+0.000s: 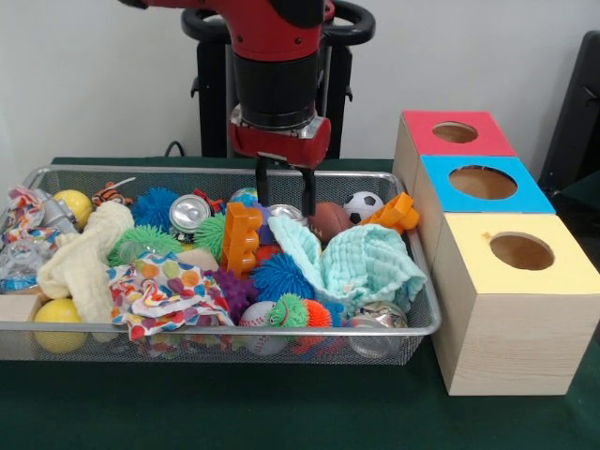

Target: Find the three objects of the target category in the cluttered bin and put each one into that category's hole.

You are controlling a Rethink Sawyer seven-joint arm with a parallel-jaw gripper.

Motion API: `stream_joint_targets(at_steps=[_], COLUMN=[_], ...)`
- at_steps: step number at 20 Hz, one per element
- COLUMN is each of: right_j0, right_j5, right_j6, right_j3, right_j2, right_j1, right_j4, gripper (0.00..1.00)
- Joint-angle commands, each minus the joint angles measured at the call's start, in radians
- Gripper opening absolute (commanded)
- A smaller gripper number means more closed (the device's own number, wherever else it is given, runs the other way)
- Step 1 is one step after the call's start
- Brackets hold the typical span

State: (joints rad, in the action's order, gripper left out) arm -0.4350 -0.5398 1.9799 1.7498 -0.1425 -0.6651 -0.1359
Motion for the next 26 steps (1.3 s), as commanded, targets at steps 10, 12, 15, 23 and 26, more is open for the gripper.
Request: stream_joint_targets(at_steps=[10, 12, 15, 23, 26], right_j0=[-0.051, -0.068, -0.097, -0.159, -0.203], right_j5=[-0.159, -0.148, -0.163, -0.151, -0.156], right_j6=[-0.164, -0.169, -0.187, -0.210, -0.240], right_j3=[-0.109, -0.102, -0.116, -0.100, -0.113], right_j2=[-0.119, -0.127, -0.140, -0.178, -0.203], right_j1=[0.070, 0.072, 0.087, 0.105, 0.135], right_j4=[-0.102, -0.105, -0.109, -0.134, -0.144], gripper=[1.00, 1.00, 1.00, 1.00, 1.00])
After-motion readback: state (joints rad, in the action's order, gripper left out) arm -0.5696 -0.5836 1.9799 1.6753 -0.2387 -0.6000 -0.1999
